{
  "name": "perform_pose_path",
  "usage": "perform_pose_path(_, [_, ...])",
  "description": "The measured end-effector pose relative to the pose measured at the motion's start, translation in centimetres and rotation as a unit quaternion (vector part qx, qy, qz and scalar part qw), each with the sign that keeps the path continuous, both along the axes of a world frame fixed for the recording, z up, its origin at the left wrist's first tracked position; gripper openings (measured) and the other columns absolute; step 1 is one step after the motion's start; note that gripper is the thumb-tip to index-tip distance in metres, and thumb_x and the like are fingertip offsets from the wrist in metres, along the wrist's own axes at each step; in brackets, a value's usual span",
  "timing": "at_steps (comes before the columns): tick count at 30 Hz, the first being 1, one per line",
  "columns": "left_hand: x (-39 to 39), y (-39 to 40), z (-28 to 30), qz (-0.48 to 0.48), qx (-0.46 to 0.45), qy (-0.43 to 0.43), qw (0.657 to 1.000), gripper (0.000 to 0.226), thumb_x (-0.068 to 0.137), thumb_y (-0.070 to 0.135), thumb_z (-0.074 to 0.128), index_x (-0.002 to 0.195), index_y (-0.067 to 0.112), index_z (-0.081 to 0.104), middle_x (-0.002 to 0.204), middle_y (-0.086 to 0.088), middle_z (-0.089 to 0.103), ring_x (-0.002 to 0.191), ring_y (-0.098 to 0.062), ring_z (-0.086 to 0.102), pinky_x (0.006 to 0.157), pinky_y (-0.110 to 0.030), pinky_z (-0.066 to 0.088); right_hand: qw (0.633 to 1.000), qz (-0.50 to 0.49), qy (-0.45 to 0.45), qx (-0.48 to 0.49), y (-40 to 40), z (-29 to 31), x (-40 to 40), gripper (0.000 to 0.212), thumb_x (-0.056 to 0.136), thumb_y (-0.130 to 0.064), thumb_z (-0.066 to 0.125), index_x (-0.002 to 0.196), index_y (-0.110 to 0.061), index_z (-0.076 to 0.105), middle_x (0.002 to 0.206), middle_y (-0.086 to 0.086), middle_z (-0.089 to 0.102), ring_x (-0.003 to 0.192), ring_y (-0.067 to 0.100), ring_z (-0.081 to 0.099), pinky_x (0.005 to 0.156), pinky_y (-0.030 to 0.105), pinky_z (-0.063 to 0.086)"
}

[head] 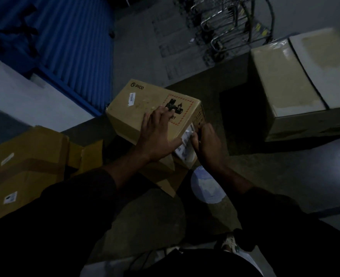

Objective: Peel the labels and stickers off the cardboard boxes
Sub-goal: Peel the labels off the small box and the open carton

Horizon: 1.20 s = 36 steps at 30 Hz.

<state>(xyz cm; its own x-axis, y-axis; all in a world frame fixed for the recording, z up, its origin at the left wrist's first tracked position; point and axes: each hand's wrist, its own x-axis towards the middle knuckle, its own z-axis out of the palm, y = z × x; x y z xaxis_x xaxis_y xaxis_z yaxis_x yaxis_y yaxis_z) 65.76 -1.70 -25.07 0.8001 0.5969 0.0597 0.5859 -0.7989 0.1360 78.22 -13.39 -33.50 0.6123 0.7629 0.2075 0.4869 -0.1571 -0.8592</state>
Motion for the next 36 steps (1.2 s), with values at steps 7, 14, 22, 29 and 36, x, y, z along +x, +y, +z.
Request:
perform_pose_path(7, [0.0,0.1,0.0,-0.003,-0.003,0.002,1.000,0.095,0.071,0.067,0.045,0.151,0.022,0.021,0.156,-0.006,0.021,0.149,-0.021,0.013,0.122,-0.052,0.006,1.000,-0.022,-0.001,0.022,-0.7,-0.3,-0.4,0.007,0.098,-0.021,0.055,0.100,-0.018,0.049,0.097,-0.005,0.045,0.074,0.000,0.045,0.060,0.009,0.030])
perform_pose_path(14, [0.0,-0.1,0.1,-0.003,-0.002,-0.005,1.000,0.095,0.071,0.067,0.043,0.151,0.020,0.022,0.155,-0.006,0.022,0.149,-0.021,0.013,0.122,-0.052,0.006,0.994,0.007,0.024,0.102,-0.6,0.7,-1.0,0.038,0.088,-0.024,0.068,0.122,-0.016,0.054,0.117,-0.001,0.055,0.100,0.008,0.058,0.080,0.028,0.053])
perform_pose_path(22, [-0.1,0.0,0.0,-0.002,-0.002,-0.001,1.000,0.096,0.070,0.068,0.043,0.151,0.020,0.022,0.156,-0.006,0.021,0.149,-0.020,0.014,0.122,-0.052,0.006,0.993,-0.007,-0.040,0.107,0.0,-0.1,-1.2,0.009,0.091,-0.013,0.063,0.099,-0.017,0.065,0.099,-0.001,0.062,0.087,0.013,0.060,0.071,0.036,0.054])
perform_pose_path(29, [-0.2,0.0,0.7,-0.006,-0.030,0.015,0.999,0.105,0.065,0.073,0.050,0.152,0.024,0.017,0.158,-0.003,0.016,0.149,-0.020,0.010,0.123,-0.050,0.001,0.995,0.035,-0.089,0.038,-1.6,-1.8,-1.4,0.016,0.094,-0.025,0.052,0.104,-0.019,0.064,0.105,-0.001,0.061,0.087,0.004,0.051,0.071,0.023,0.046])
perform_pose_path(36, [-1.4,0.3,0.9,-0.049,-0.004,0.067,0.997,0.121,0.062,0.080,0.053,0.156,0.023,0.001,0.162,-0.001,0.004,0.151,-0.017,0.001,0.122,-0.051,-0.003,0.991,0.050,-0.120,0.003,-3.6,-2.0,-1.3,0.013,0.093,-0.014,0.061,0.105,-0.018,0.064,0.105,-0.002,0.061,0.086,-0.001,0.046,0.069,0.007,0.031])
